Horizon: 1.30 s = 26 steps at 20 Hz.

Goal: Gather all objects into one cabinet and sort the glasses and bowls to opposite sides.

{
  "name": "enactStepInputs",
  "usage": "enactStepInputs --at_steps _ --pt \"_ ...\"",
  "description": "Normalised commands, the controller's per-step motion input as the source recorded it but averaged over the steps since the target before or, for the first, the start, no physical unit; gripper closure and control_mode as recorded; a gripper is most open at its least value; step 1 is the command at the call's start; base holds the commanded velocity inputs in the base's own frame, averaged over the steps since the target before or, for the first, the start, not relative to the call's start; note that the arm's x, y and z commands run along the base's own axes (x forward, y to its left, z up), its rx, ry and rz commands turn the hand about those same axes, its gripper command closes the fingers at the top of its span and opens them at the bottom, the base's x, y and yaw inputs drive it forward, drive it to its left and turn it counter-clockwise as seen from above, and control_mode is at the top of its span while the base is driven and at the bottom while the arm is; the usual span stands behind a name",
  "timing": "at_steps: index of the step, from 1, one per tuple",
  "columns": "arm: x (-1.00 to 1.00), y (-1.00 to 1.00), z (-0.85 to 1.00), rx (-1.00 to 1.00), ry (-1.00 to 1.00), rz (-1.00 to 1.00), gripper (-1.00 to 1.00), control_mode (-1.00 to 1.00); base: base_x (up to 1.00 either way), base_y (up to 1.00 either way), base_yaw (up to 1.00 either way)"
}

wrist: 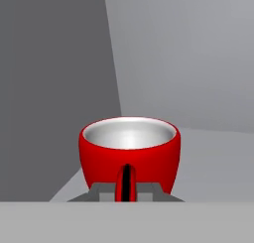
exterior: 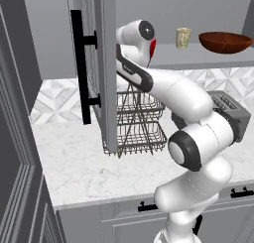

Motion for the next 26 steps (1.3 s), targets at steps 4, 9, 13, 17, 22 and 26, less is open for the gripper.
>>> enactStepInputs --at_steps 4,9,13,17,22,26 --pt "0.21 0.12 0.0 0.0 0.0 0.0 1.0 -1.0 0.0 0.0 0.0" --pt "0.25 0.1 -0.05 0.0 0.0 0.0 1.0 -1.0 0.0 0.0 0.0" --pt "0.23 0.1 -0.15 0.0 0.0 0.0 1.0 -1.0 0.0 0.0 0.0" --pt "0.08 0.05 -0.22 0.0 0.0 0.0 -1.0 -1.0 0.0 0.0 0.0" --pt "0.01 0.01 -0.06 0.0 0.01 0.0 -1.0 -1.0 0.0 0.0 0.0" --pt "0.0 0.0 0.0 0.0 0.0 0.0 -1.0 -1.0 0.0 0.0 0.0"
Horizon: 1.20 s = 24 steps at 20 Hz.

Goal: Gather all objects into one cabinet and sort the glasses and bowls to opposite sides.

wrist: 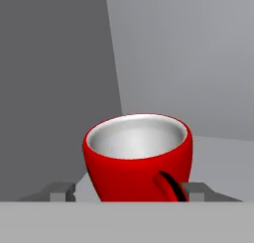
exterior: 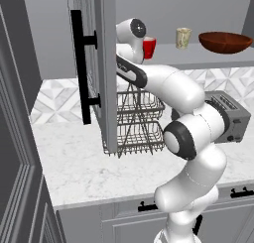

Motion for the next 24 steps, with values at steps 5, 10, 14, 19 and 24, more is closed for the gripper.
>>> enactStepInputs --at_steps 5,10,14,19,24 --pt "-0.22 -0.06 0.0 0.0 0.0 -0.03 -1.0 -1.0 0.0 0.0 0.0" --pt "-0.41 -0.33 0.0 0.0 0.01 -0.1 -1.0 -1.0 0.0 0.0 0.0" --pt "-0.61 -0.36 0.0 0.0 0.05 -0.1 -1.0 -1.0 0.0 0.0 0.0" --pt "-0.62 -0.57 0.0 0.01 0.0 -0.05 -1.0 -1.0 0.0 0.0 0.0" --pt "-0.39 -0.8 0.01 0.0 0.02 0.0 -1.0 -1.0 0.0 0.0 0.0"
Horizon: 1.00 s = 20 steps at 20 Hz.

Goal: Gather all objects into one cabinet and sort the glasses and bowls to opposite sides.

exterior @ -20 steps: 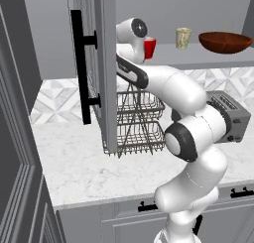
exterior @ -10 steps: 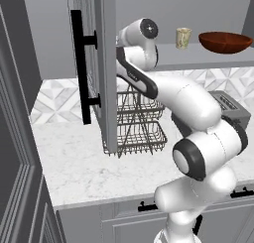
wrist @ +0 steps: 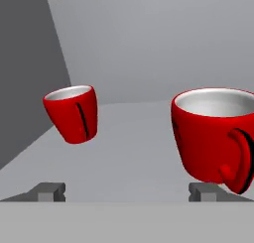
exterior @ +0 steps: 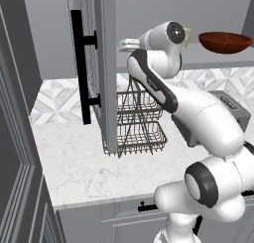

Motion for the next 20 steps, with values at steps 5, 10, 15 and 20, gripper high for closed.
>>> enactStepInputs --at_steps 5,10,15,20 --pt "-0.17 -0.71 0.0 0.0 0.07 0.0 -1.0 -1.0 0.0 0.0 0.0" --pt "0.0 -0.37 0.05 0.0 0.16 0.0 -1.0 -1.0 0.0 0.0 0.0" --pt "0.12 -0.26 0.01 0.0 0.12 0.0 -1.0 -1.0 0.0 0.0 0.0" --pt "0.25 -0.06 0.0 0.0 0.0 0.0 -1.0 -1.0 0.0 0.0 0.0"
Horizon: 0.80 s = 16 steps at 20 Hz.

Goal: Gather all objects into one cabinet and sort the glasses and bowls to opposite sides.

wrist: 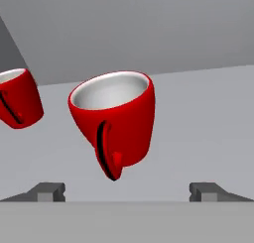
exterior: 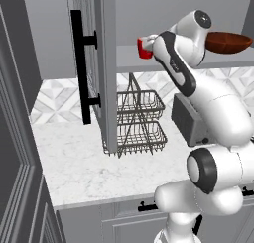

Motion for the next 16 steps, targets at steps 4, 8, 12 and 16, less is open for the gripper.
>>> enactStepInputs --at_steps 4,8,12,16 --pt "0.1 0.0 -0.07 0.0 -0.06 0.02 -1.0 -1.0 0.0 0.0 0.0" --pt "0.09 0.0 -0.03 0.0 -0.17 0.05 -1.0 -1.0 0.0 0.0 0.0" --pt "0.21 0.0 0.0 0.0 -0.05 0.01 -1.0 -1.0 0.0 0.0 0.0" --pt "0.07 0.0 0.0 0.0 0.0 0.0 -1.0 -1.0 0.0 0.0 0.0"
